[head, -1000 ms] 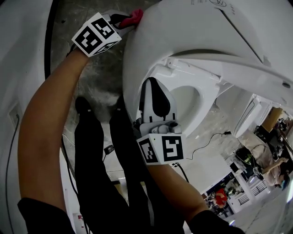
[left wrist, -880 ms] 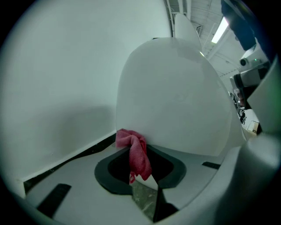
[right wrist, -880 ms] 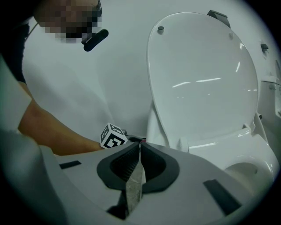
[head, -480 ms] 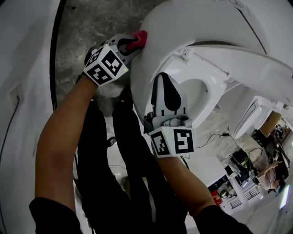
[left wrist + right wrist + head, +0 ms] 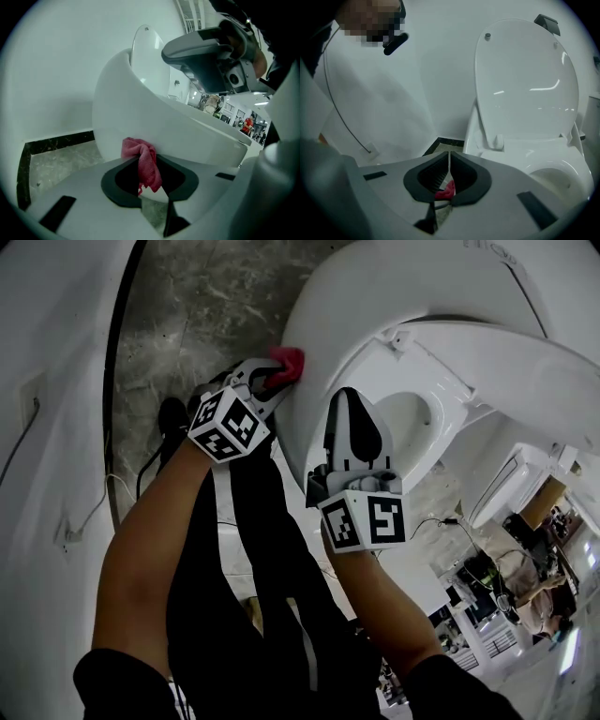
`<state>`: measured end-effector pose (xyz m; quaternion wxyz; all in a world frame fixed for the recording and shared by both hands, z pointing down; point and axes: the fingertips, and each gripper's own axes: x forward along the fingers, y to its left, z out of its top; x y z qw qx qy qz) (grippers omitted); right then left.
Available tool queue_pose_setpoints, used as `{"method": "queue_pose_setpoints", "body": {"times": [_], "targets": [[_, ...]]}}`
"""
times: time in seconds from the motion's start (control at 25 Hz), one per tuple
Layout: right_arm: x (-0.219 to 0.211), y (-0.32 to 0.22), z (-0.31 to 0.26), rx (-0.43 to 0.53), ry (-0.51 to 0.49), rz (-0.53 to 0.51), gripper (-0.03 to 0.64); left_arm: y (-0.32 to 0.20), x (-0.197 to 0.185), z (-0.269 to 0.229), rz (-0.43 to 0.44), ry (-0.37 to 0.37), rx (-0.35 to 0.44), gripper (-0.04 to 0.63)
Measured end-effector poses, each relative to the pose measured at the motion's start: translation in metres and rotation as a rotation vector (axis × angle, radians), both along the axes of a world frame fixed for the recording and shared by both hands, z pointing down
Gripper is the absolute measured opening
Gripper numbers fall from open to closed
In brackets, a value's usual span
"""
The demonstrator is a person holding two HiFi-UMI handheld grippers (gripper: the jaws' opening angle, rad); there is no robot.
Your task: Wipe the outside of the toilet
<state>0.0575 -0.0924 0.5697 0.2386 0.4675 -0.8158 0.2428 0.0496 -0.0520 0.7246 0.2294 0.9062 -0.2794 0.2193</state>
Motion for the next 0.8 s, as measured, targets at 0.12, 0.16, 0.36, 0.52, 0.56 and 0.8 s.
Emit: {"method": "queue_pose_setpoints", "body": {"times": [0.12,0.16,0.36,0.52,0.56,0.8], "targets": [[0.005,0.007,0.005,-0.010,0.004,0.015,0.037,0.021,0.007,0.000,-0.013,0.003,0.000,0.094],[0.006,0.010,0.007,-0.017,0.004,0.020,0.037,0.029,0.009,0.000,-0.017,0.006,-0.002,0.094],[0.008,0.026,0.012,-0.038,0.005,0.025,0.037,0.067,0.019,0.002,-0.024,0.026,-0.035,0.094],[0.011,0.036,0.016,-0.048,0.020,0.025,0.037,0.093,0.030,0.002,-0.047,0.044,-0.062,0.094],[0.011,0.037,0.018,-0.051,0.021,0.025,0.037,0.098,0.032,0.002,-0.057,0.049,-0.068,0.094],[0.009,0.038,0.017,-0.046,0.023,0.015,0.037,0.138,0.046,0.003,-0.054,0.087,-0.131,0.095]]}}
